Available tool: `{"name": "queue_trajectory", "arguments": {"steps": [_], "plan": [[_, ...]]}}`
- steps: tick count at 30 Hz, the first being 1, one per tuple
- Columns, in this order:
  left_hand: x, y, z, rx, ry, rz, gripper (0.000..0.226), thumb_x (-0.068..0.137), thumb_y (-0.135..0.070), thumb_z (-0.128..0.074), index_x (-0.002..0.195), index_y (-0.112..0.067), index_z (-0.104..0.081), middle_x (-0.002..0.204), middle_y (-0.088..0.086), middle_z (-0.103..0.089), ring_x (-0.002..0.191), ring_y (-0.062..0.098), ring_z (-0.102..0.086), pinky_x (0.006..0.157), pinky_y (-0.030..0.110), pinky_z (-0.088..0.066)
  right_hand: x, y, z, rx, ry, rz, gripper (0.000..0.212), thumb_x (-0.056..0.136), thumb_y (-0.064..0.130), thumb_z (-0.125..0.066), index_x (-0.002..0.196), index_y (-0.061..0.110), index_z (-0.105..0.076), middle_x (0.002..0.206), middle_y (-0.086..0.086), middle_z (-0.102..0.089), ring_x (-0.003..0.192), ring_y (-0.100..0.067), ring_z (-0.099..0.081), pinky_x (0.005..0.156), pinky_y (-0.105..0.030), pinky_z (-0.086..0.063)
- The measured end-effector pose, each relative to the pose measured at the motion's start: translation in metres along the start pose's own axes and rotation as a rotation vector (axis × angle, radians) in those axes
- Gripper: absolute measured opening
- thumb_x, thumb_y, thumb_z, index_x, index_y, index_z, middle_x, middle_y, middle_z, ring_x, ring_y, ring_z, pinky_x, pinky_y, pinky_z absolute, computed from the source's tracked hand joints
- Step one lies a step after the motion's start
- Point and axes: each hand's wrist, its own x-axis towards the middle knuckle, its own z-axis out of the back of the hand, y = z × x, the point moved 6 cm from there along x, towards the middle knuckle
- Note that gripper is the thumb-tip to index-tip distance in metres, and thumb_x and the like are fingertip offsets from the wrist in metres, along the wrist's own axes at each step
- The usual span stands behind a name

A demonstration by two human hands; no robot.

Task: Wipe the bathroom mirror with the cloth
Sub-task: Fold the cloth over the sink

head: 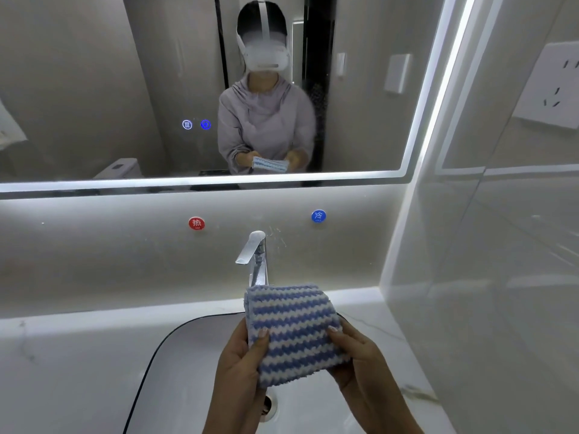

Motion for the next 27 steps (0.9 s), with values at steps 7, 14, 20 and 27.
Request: {"name": "queue_trajectory", "arguments": {"steps": [7,14,20,27], "plan": [[0.0,-0.001,0.01,0.034,0.026,0.032,0.024,0.093,-0.007,-0.048,0.109,-0.017,-0.062,0.095,0.006,-0.076,0.082,0.024,-0.073,0.064,0.034,-0.061,0.0,-0.007,-0.001,0.033,0.047,-0.062,0.039,0.08,0.022,-0.058,0.113,0.002,-0.066,0.102,-0.019,-0.07,0.077,-0.023,-0.067,0.062,-0.031,-0.057],[0.004,-0.005,0.013,0.105,0.081,0.014,0.02,0.093,-0.012,-0.048,0.108,-0.017,-0.06,0.089,0.001,-0.076,0.079,0.019,-0.073,0.059,0.027,-0.058,0.007,-0.006,-0.006,-0.171,-0.084,0.062,0.024,0.086,0.022,-0.059,0.105,0.011,-0.066,0.1,-0.01,-0.073,0.089,-0.024,-0.069,0.067,-0.03,-0.059],[0.005,-0.006,0.01,0.096,0.08,-0.017,0.021,0.089,-0.016,-0.053,0.108,-0.013,-0.061,0.094,0.004,-0.075,0.083,0.02,-0.073,0.063,0.027,-0.059,0.004,0.001,-0.006,-0.211,-0.066,0.127,0.021,0.084,0.021,-0.059,0.102,0.013,-0.066,0.088,-0.001,-0.075,0.076,-0.013,-0.072,0.061,-0.024,-0.057],[0.01,0.006,-0.01,0.128,0.033,-0.033,0.02,0.089,-0.015,-0.055,0.108,-0.017,-0.063,0.097,0.002,-0.076,0.087,0.019,-0.073,0.074,0.032,-0.061,0.011,0.019,0.016,-0.319,-0.094,0.172,0.025,0.087,0.025,-0.059,0.109,0.015,-0.064,0.096,0.0,-0.074,0.089,-0.018,-0.07,0.068,-0.025,-0.057]]}}
